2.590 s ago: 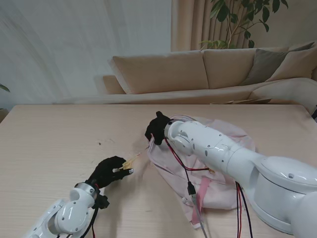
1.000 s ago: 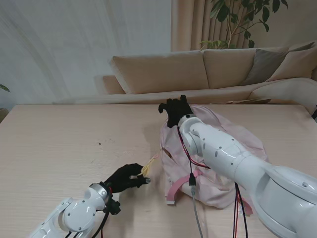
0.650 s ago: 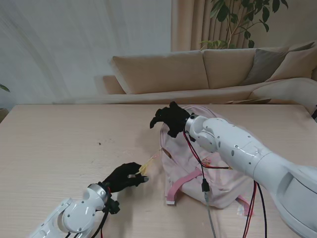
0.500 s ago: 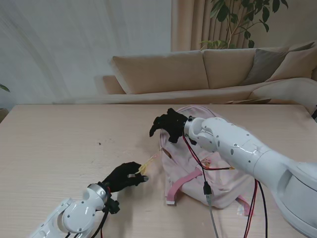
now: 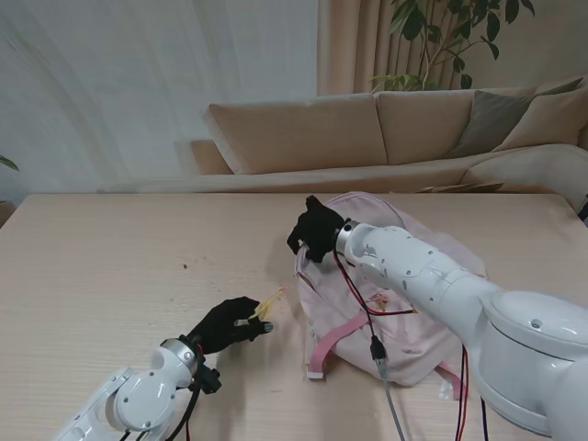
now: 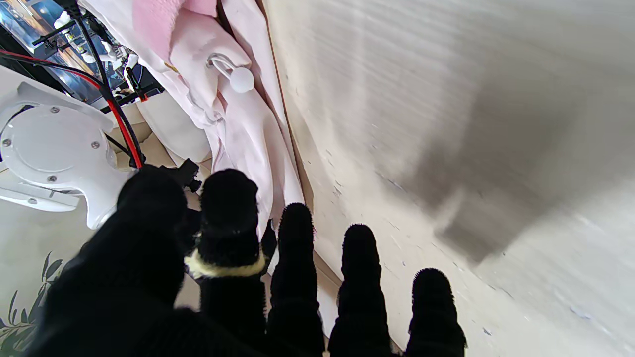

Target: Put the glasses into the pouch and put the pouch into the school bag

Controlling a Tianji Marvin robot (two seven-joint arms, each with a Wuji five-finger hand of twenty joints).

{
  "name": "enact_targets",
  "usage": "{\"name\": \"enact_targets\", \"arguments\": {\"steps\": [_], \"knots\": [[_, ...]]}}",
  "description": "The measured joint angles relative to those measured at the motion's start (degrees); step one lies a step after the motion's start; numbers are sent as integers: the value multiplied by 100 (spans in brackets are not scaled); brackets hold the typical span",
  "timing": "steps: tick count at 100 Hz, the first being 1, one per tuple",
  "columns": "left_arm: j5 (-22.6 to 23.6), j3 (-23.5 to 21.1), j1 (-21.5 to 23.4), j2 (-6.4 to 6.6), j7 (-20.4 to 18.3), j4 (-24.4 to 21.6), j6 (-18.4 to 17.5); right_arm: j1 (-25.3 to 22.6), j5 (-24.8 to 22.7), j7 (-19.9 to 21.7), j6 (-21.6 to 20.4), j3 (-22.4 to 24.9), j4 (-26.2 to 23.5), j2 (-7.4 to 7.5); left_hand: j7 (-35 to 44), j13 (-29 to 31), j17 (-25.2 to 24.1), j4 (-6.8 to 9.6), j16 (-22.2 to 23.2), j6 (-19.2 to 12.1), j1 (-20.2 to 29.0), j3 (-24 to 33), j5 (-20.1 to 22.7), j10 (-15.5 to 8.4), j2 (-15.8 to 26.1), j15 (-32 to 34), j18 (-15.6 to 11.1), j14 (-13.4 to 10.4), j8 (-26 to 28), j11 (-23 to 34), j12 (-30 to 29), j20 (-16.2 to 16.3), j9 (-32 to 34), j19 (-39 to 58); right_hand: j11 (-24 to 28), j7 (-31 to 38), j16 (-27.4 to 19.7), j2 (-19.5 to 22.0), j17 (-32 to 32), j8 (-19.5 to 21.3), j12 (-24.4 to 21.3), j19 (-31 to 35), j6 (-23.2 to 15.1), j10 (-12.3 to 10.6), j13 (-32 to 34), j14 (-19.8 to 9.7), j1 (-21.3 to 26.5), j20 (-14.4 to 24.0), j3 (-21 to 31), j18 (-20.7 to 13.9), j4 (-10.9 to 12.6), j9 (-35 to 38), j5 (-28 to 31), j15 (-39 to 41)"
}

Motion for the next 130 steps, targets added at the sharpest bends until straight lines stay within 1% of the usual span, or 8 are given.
{"name": "enact_targets", "arguments": {"steps": [12, 26, 40, 49, 66, 82, 102, 130], "knots": [[76, -61, -2, -1, 20, 4, -5, -168, 295, 662, 677, 327, -526, 64, 0, 0, 0, 0, 0, 0, 0, 0, 0, 0, 0, 0, 0, 0, 0, 0, 0, 0, 0, 0, 762, -23, 280, -54, 569, 116, 771, 300, 479, 268, 1006, 353, 63, 256, 140, 129, 0, 780, 182, 1081], [111, -162, -26, 1, -32, 31, -4, -333, 390, 547, 1146, 606, -713, -17, 0, 0, 0, 0, 0, 0, 0, 0, 0, 0, 0, 0, 0, 0, 0, 0, 0, 0, 0, 0, 909, -38, 416, -317, 914, 116, 1195, 425, 875, 452, 1272, 553, 169, 394, 245, 151, 0, 1007, 416, 1522], [146, -213, -106, 3, -23, 110, 29, -439, 406, 307, 2247, 647, -849, -199, -18, -2, 0, 0, 0, 0, 0, 0, -7, 0, 0, 0, 0, 0, 0, 0, 0, 0, -6, 0, 949, -21, 420, -580, 1132, 116, 1269, 494, 1064, 518, 1451, 644, 169, 465, 295, 192, 0, 1185, 615, 1635], [124, -208, -184, -1, 13, 194, 73, -435, 441, 353, 2588, 628, -836, -351, -25, -6, -4, 0, 0, 0, 0, 0, -7, 0, 0, 0, 0, 0, 0, 0, 0, 0, -9, 0, 949, -21, 420, -642, 1145, 116, 1295, 511, 1187, 575, 1505, 710, 206, 490, 311, 199, 0, 1238, 654, 1675], [-52, -141, -270, -2, 26, 284, 141, -296, 762, 387, 2986, 421, -67, -910, -73, -8, -7, 0, 0, -1, 0, 0, -19, 0, 0, 0, 0, 0, 0, 0, 0, 0, -9, 0, 949, 15, 416, -705, 1145, 116, 1327, 521, 1265, 617, 1506, 760, 226, 533, 312, 199, -133, 1241, 712, 1700], [-53, -173, -135, 5, -77, 95, 185, -284, 996, 219, 3263, 428, 363, -1220, -89, -9, -18, 0, 0, -1, 70, 12, -161, 0, 3, -2, 0, 0, 0, -2, 0, 0, -10, 0, 949, 164, 347, -865, 1145, 116, 1328, 588, 1404, 642, 1511, 789, 225, 583, 312, 191, -265, 1273, 787, 1768], [163, -44, 5, 65, -139, -75, 132, -291, 1238, 58, 3536, 504, 790, -1481, -89, -9, -18, 0, 0, 26, 135, 16, -190, 0, 3, -2, 0, 0, 0, -2, 0, 0, -10, 0, 941, 286, 209, -1140, 1427, 38, 1328, 791, 1615, 691, 1730, 904, 224, 658, 308, 142, -343, 1416, 1027, 1849], [33, 53, 102, 154, -604, -232, 1, -293, 1269, -7, 3596, 543, 857, -1502, -87, -9, -74, 0, 0, 86, 214, 19, -190, 0, 3, -2, 0, -2, 0, -2, -1, 0, -10, 0, 954, 354, 202, -1249, 1506, 20, 1329, 855, 1631, 701, 1736, 911, 224, 708, 307, 142, -419, 1417, 1088, 1849]]}}
